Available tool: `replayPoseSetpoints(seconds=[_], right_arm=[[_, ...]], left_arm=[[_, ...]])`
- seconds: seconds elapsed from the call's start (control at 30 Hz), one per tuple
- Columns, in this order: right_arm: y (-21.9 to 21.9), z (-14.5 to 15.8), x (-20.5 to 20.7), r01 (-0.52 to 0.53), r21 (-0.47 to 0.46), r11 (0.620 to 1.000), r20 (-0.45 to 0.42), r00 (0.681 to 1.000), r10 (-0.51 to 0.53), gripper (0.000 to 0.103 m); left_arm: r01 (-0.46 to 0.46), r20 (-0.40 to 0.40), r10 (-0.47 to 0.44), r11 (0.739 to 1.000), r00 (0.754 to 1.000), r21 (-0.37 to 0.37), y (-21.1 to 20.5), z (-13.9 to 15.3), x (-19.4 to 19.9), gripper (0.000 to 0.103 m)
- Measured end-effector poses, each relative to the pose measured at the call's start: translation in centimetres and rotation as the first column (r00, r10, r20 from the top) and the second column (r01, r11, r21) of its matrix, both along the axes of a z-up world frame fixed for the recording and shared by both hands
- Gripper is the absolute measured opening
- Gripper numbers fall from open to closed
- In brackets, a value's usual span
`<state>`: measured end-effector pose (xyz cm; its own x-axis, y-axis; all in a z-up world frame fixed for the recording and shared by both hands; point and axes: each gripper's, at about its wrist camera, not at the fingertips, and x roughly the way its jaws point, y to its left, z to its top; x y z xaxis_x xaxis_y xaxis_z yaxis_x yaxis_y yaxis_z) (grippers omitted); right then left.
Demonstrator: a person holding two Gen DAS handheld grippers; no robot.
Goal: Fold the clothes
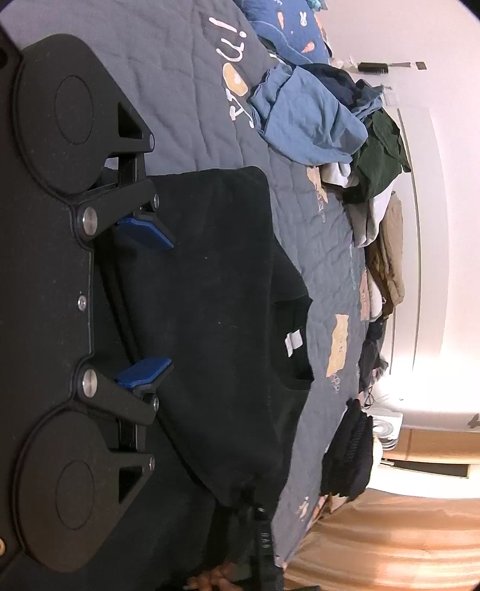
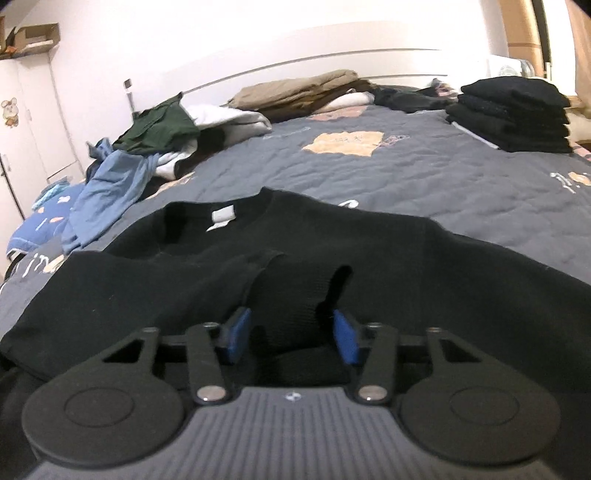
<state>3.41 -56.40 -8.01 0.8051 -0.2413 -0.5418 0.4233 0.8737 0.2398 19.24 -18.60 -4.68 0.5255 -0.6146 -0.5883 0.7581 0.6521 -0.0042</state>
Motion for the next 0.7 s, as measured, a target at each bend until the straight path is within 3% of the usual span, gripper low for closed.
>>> replayPoseSetpoints(seconds=[0.03,0.1,0.23,0.33,0.53,0.7], right_arm=[[-0.1,0.1,-0.2,0.014,0.007,1.0,0.003,1.0,-0.014,0.013],[-0.5,0.3,-0.7,0.029,0.032,0.999,0.007,1.0,-0.029,0.008],[-1.0,1.4,-1.9,0.044,0.097,0.994,0.093,0.994,-0.053,0.006],[-1.9,2.0,-2.9,0.057,0.195,0.979,0.165,0.982,-0.09,0.006],[-5.2,0.5,-4.6,0.072,0.453,0.888,0.228,0.954,-0.194,0.006],[-4.8,1.3,-5.2,0.045,0.369,0.928,0.175,0.978,-0.116,0.006]], left_arm=[[0.001,0.002,-0.001,1.0,1.0,0.004,0.0,0.0,-0.1,0.067],[0.006,0.008,-0.006,1.0,1.0,0.004,-0.1,0.0,-0.3,0.068],[0.01,0.012,-0.01,1.0,1.0,-0.004,0.0,0.2,-0.5,0.068],[0.004,0.007,-0.004,1.0,1.0,-0.014,0.1,0.4,-0.4,0.068],[-0.01,-0.002,0.01,1.0,1.0,-0.02,0.5,0.4,0.1,0.069],[-0.011,-0.004,0.011,1.0,1.0,-0.01,0.5,0.3,0.2,0.069]])
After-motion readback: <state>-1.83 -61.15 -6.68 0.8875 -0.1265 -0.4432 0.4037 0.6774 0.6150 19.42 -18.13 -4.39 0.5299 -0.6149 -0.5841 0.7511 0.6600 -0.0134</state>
